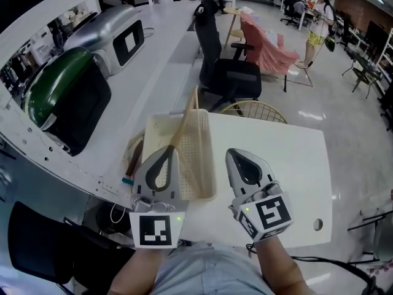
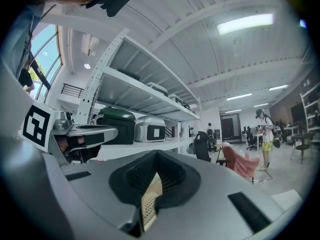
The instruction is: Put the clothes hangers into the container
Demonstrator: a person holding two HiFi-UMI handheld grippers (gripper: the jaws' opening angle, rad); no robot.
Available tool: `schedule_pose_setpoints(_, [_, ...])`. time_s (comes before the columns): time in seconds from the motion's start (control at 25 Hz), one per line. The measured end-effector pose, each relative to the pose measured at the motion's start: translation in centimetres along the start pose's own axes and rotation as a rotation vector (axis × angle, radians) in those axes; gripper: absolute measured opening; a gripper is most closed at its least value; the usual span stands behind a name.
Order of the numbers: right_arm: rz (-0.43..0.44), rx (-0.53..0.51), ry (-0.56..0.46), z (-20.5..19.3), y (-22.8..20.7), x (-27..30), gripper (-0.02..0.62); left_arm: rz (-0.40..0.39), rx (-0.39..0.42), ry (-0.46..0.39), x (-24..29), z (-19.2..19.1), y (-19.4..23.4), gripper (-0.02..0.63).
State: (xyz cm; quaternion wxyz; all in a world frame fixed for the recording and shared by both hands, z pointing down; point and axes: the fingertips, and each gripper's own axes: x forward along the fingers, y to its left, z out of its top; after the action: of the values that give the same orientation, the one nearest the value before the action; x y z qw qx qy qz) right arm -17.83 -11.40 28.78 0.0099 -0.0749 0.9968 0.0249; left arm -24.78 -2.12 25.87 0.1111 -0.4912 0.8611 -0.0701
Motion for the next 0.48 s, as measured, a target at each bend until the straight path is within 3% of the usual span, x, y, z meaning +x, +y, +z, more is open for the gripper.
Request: schedule_pose_setpoints(0.48, [0.0,0.001,-0.003,-0.25,-0.05,0.51,0.011,-0.013,-0.002,0.005,0.45,-0.43,-0.23,0.011])
